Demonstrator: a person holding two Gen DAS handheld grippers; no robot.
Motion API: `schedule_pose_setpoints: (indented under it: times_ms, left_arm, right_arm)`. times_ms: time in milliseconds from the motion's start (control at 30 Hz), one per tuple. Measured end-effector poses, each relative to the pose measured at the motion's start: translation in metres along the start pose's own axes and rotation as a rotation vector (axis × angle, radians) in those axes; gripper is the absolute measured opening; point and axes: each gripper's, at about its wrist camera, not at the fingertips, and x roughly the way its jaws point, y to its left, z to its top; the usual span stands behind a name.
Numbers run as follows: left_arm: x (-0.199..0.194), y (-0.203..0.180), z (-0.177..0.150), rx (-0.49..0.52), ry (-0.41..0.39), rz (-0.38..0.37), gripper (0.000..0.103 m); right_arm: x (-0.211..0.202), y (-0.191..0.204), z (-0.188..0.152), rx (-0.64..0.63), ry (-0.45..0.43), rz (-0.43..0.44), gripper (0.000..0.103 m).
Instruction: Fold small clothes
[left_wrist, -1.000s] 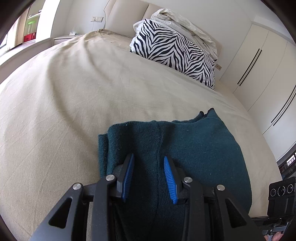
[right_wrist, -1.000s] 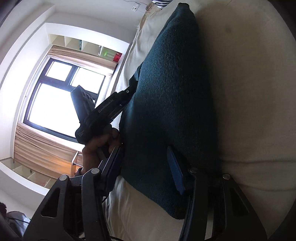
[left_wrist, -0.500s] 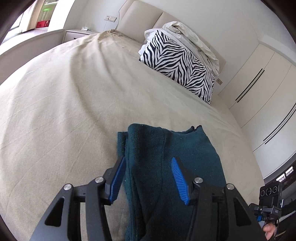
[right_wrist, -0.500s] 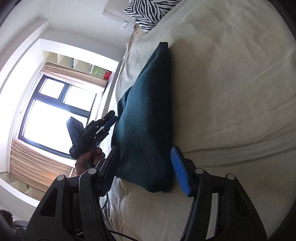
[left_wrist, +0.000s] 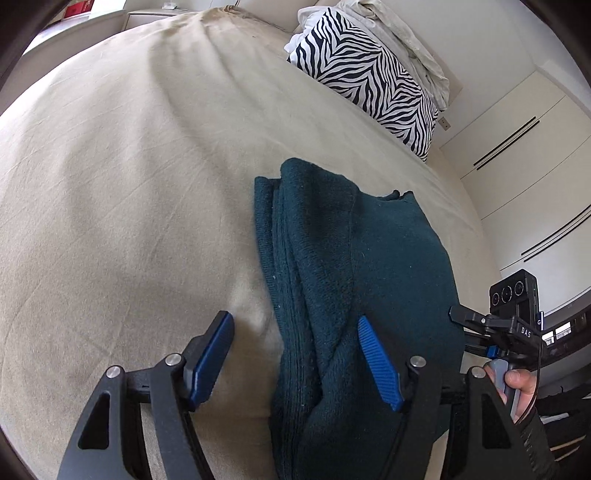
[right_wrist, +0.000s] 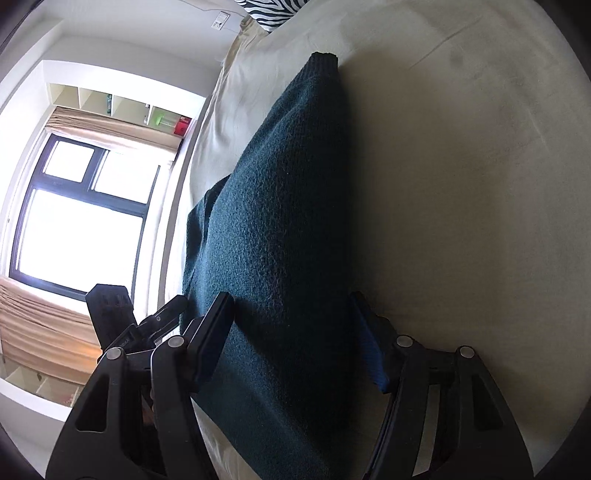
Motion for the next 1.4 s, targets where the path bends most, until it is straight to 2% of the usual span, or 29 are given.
schedule_pose_setpoints:
  times_ms: [33, 100, 200, 367, 500, 633, 767, 1000, 1233, 1400]
  left_arm:
    - [0.003, -0.003, 0.0, 0.009, 0.016, 0.004, 0.066]
    - [0.008, -0.006, 0.0, 0.006, 0.035, 0.007, 0.054]
    - [0.019, -0.006, 0.004, -0.035, 0.067, -0.016, 0.042]
    - [0.03, -0.013, 0.008, -0.056, 0.086, 0.0, 0.033]
    - [0.03, -0.001, 0.006, -0.138, 0.076, -0.072, 0.027]
    - [0.027, 0.0, 0.003, -0.161, 0.064, -0.099, 0.024]
    - [0.022, 0.009, 0.002, -0.205, 0.056, -0.166, 0.023]
    - [-0.001, 0.001, 0.001, -0.193, 0.022, -0.232, 0.022]
    - [-0.013, -0.029, 0.01, -0.143, -0.008, -0.238, 0.022]
    - [-0.009, -0.068, 0.029, -0.089, -0.023, -0.234, 0.022]
  right_arm:
    - [0.002, 0.003, 0.0, -0.017, -0.001, -0.015, 0.064]
    - [0.006, 0.006, -0.001, -0.032, -0.006, -0.029, 0.064]
    - [0.002, 0.006, -0.005, -0.036, -0.011, -0.04, 0.062]
    - [0.008, 0.016, -0.004, -0.065, -0.012, -0.118, 0.048]
    - [0.006, 0.025, -0.005, -0.087, -0.036, -0.135, 0.041]
    - [-0.003, 0.036, -0.008, -0.128, -0.067, -0.146, 0.036]
    - [-0.011, 0.036, -0.009, -0.139, -0.08, -0.125, 0.035]
    - [-0.016, 0.032, -0.006, -0.119, -0.099, -0.097, 0.034]
    - [-0.047, 0.04, 0.001, -0.142, -0.146, -0.079, 0.034]
    - [-0.082, 0.036, 0.015, -0.152, -0.194, -0.088, 0.034]
